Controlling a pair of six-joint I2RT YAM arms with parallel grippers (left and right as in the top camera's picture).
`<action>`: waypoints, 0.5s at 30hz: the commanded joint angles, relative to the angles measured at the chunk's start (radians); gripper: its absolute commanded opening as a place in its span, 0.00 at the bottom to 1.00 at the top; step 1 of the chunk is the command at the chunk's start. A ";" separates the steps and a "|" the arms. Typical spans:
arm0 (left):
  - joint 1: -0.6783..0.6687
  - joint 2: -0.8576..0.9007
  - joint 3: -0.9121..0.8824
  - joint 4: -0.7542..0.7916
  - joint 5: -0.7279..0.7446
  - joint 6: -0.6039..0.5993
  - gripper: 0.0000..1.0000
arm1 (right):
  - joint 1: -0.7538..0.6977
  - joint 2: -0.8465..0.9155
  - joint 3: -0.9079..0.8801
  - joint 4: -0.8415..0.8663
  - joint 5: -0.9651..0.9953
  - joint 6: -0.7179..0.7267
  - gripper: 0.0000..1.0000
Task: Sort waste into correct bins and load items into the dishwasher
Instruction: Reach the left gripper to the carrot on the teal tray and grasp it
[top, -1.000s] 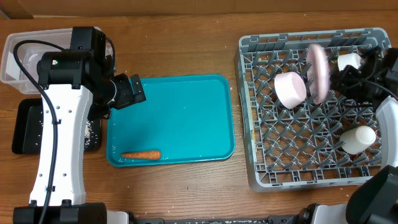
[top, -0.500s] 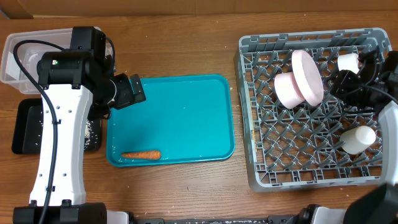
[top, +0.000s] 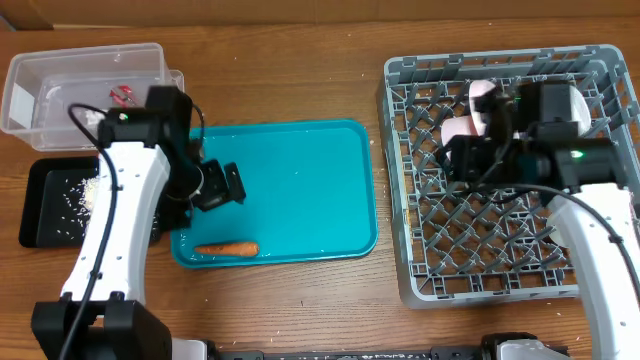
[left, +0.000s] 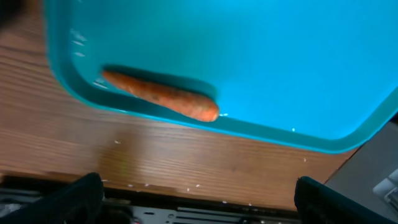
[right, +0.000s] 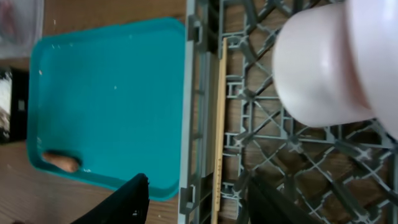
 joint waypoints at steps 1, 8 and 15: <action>-0.019 -0.008 -0.109 0.044 0.107 -0.051 1.00 | 0.055 0.015 0.008 0.005 0.068 -0.008 0.58; -0.024 -0.008 -0.272 0.175 0.141 -0.173 1.00 | 0.061 0.051 0.006 -0.014 0.068 0.002 0.58; -0.024 -0.008 -0.394 0.335 0.147 -0.285 1.00 | 0.061 0.056 0.005 -0.018 0.068 0.003 0.58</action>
